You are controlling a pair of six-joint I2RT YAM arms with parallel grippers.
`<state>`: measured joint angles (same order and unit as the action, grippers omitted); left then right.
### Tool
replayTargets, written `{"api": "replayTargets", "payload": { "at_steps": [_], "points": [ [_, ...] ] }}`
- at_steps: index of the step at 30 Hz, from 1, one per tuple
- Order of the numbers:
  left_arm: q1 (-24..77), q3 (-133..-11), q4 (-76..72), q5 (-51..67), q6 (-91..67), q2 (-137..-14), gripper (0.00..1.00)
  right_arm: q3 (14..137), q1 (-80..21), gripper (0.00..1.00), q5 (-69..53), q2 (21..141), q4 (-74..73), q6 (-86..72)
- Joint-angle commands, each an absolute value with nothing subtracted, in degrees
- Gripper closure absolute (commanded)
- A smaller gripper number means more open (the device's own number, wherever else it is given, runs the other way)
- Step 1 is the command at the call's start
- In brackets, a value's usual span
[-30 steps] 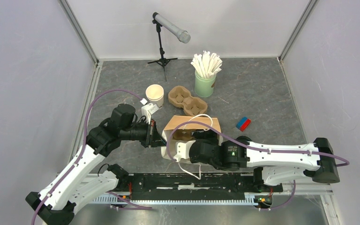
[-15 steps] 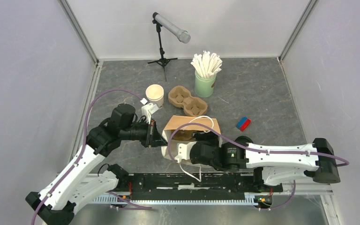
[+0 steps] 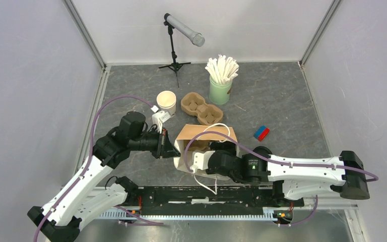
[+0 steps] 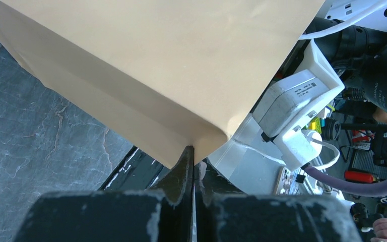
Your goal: Pack the takeout coffee
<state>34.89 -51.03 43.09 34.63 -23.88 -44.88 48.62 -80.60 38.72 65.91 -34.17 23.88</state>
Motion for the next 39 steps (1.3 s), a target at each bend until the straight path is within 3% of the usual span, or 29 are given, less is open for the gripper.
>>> {"api": "replayTargets", "payload": {
  "at_steps": [1,10,20,39],
  "points": [
    [35.1,-53.2,42.0,36.8,-22.1,-44.5,0.98,46.0,-78.4,0.49,37.6,65.6,-35.0,23.7],
    [35.1,-52.1,40.4,36.7,-23.5,-43.3,0.98,46.2,-77.7,0.49,36.1,65.5,-35.1,23.5],
    [35.1,-51.7,40.4,36.4,-22.6,-43.6,0.98,54.4,-77.7,0.50,34.2,66.0,-41.3,23.7],
    [35.1,-50.6,40.6,36.6,-20.4,-43.9,0.98,53.8,-77.7,0.52,33.9,66.2,-37.8,24.0]
  ]
}}
